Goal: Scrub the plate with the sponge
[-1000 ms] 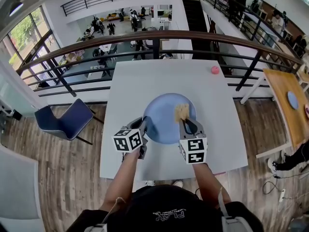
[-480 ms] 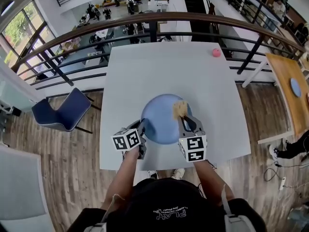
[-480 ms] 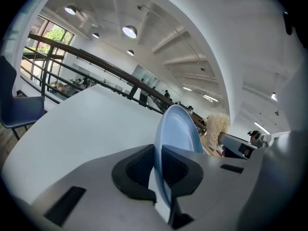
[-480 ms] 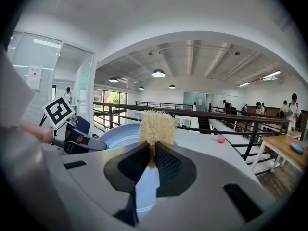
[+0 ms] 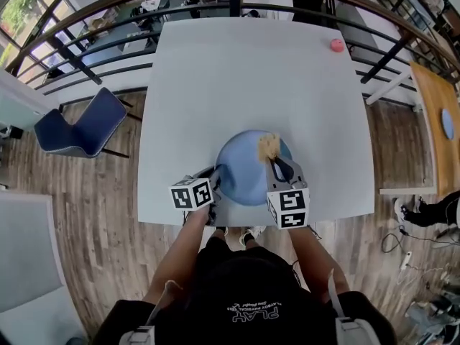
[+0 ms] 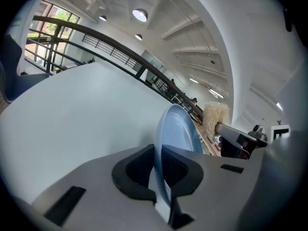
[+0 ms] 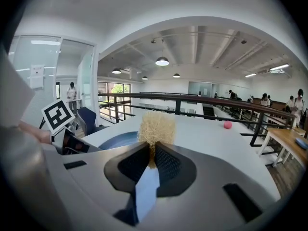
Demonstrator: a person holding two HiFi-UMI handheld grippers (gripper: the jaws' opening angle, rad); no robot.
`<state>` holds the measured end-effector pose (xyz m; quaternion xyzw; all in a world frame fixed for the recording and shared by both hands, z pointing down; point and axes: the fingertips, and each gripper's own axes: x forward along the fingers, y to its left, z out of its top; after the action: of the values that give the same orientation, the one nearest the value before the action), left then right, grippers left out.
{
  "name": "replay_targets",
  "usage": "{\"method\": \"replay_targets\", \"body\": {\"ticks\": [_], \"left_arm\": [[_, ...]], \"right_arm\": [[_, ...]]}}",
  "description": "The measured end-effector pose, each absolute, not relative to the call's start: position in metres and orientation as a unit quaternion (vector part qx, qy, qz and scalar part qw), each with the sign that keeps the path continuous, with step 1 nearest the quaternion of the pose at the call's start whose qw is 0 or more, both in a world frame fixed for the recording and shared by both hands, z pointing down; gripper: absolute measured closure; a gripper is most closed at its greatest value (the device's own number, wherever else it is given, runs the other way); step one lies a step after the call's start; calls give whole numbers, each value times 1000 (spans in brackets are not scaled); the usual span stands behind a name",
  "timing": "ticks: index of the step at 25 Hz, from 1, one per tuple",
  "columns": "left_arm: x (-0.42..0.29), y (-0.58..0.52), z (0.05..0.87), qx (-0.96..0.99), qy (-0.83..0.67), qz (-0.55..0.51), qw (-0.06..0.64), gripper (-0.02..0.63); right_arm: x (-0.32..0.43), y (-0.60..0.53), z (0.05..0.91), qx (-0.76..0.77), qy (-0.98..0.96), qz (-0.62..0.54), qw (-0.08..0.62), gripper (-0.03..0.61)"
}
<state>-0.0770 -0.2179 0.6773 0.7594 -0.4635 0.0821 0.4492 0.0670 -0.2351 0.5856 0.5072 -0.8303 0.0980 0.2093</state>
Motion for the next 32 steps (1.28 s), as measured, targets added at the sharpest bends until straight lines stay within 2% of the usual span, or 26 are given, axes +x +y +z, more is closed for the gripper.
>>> {"method": "replay_targets", "body": {"ticks": [12,30,32], "left_arm": [[-58,-197,741,716,-460,106,515,583],[-58,-187,771,665,-472,126,565,581],[-59,-188,772,664,-475,127,564,561]], "right_arm": [[75,-212,647,487,-825,136,252,534],[65,-199,653,476,-831,160,240,534],[64,-200,655,476,-831,159,239,534]]}}
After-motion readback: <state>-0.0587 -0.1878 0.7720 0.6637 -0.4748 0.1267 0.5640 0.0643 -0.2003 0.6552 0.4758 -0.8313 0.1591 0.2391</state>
